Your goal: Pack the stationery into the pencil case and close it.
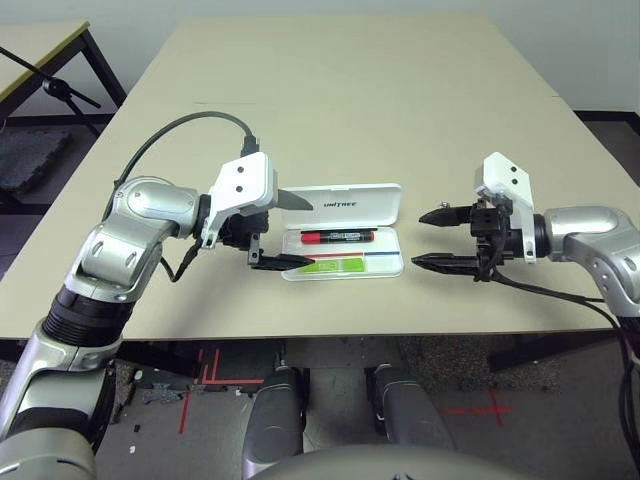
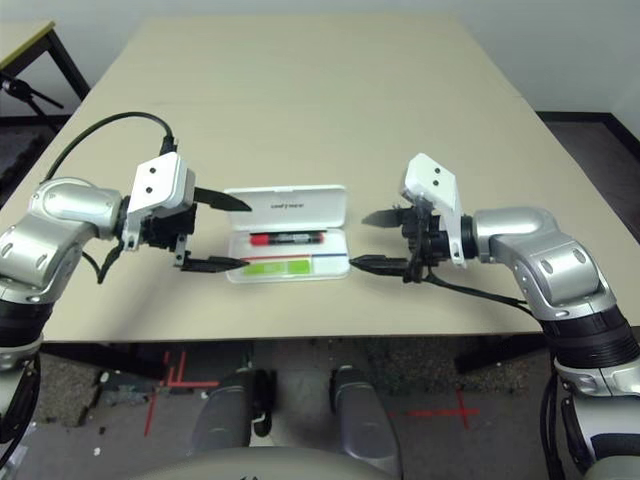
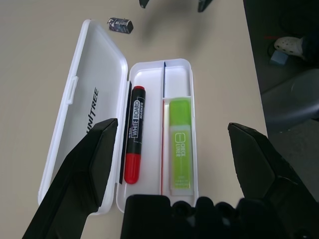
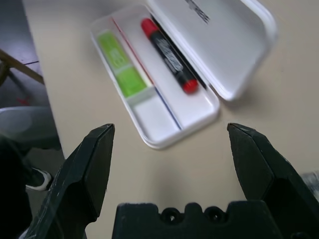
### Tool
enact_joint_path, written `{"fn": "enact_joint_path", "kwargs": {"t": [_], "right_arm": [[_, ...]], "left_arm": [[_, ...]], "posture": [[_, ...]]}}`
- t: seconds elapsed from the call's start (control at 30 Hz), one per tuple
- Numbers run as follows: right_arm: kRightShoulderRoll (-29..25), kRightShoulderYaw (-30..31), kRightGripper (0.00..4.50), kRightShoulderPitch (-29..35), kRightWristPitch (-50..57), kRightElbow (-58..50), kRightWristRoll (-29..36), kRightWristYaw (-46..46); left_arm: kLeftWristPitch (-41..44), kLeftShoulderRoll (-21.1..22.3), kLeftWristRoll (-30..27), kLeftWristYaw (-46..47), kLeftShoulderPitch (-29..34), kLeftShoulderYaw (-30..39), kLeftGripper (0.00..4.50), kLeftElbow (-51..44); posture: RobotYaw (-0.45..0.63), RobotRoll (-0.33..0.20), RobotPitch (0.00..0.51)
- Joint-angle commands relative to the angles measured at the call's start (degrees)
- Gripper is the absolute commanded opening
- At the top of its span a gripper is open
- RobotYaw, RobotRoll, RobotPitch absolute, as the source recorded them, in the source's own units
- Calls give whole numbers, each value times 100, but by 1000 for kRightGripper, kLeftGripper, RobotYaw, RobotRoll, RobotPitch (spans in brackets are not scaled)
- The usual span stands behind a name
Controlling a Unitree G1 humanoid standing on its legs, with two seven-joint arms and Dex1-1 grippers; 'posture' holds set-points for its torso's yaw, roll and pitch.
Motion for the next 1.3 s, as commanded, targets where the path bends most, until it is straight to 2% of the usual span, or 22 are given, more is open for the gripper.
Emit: {"fn": "enact_joint_path", "kwargs": {"t": [0.03, 0.2, 0.33, 0.43, 0.53, 0.7, 0.93, 1.3], "right_arm": [[-51, -343, 4500, -8, 676, -106, 128, -477], [238, -946, 4500, -474, 2049, -92, 313, -1596], [556, -1066, 4500, -890, 2630, 328, 14, -2500], [1086, -1348, 4500, -1225, 2856, 646, -255, -3397], [1903, -1811, 4500, -1521, 2928, 751, -656, -4604], [2632, -1903, 4500, -1470, 2997, 469, -941, -5432], [3105, -1997, 4500, -1300, 2988, 448, -1101, -5913], [3207, -1604, 4500, -1198, 2784, 980, -1137, -5727]], "left_arm": [[20, 77, -140, 11, 31, 102, 4473, -52], [-154, 49, -65, 31, 93, -13, 4473, 70], [-269, 18, -35, 18, 86, -87, 4473, 163], [-361, -4, -1, 12, 51, -131, 4473, 260], [-397, -22, 11, 25, 51, -181, 4473, 269], [-421, -21, 30, 26, 15, -223, 4473, 304], [-384, -55, 45, 39, -45, -289, 4473, 280], [-179, -124, 15, 111, -124, -394, 4473, 55]], "posture": [[-100, 0, 122], [-116, 0, 124], [-131, 0, 123], [-133, 0, 121], [-130, 0, 121], [-130, 0, 121], [-127, 0, 123], [-114, 0, 122]]}}
